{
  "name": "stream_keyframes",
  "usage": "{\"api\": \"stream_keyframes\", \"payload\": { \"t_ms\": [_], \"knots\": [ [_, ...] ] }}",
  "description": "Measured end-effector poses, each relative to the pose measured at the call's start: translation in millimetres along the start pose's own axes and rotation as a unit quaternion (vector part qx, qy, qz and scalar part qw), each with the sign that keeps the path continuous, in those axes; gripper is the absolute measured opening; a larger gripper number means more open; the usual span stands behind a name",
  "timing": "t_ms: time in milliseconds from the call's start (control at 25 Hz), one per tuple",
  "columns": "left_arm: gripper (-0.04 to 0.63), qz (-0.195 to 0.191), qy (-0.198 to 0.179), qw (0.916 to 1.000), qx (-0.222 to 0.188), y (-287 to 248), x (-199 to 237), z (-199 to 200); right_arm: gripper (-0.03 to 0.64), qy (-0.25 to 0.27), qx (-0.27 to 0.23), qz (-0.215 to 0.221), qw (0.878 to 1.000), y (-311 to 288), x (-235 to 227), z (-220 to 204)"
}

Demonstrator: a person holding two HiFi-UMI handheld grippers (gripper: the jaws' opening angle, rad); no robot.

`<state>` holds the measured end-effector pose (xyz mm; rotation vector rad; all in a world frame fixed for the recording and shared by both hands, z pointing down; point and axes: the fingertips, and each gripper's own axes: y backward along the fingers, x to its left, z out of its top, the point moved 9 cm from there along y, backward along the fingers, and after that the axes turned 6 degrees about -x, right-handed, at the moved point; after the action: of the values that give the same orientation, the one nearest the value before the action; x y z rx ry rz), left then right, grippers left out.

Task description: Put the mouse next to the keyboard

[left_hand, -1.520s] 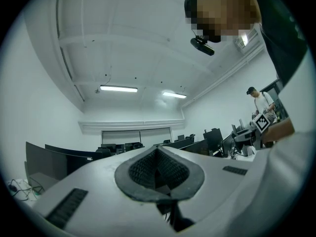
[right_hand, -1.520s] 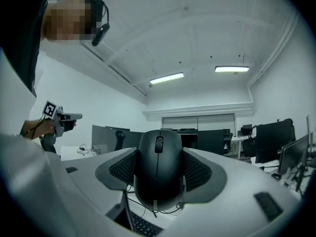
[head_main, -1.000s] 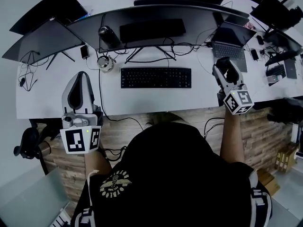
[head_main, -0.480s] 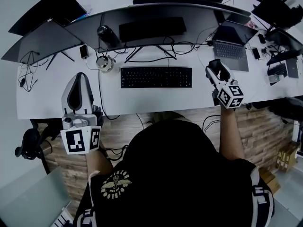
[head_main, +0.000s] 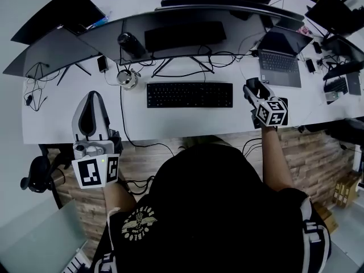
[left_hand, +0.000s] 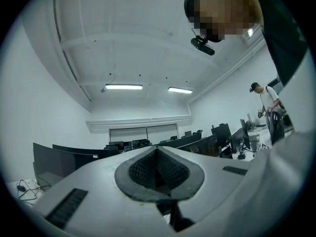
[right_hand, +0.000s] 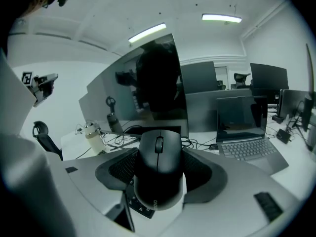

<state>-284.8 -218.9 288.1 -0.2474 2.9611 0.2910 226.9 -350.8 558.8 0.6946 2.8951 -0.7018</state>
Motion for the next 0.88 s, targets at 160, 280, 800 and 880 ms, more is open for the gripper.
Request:
{"api": "stream_keyframes", "payload": {
  "t_ms": [160,280,800,880],
  "knots": [
    [0.002,0.003,-0.003,1.0000,0.004,-3.0,2.3,-0.4,0.285,-0.009,0.031,-0.005,0.999,-12.4,-7.4,-21.9],
    [0.002,0.006,-0.008,0.9999,0.008,-4.0,2.8,0.4,0.285,-0.012,0.058,-0.009,0.998,-21.0,-12.0,-39.9],
    [0.002,0.021,-0.021,0.9993,0.021,-7.4,11.9,2.5,0.285,-0.054,0.171,-0.033,0.983,-58.1,-34.6,-110.7],
    [0.002,0.026,-0.024,0.9991,0.024,-6.4,14.3,1.6,0.285,-0.059,0.189,-0.036,0.980,-62.5,-34.2,-120.0]
  ]
}}
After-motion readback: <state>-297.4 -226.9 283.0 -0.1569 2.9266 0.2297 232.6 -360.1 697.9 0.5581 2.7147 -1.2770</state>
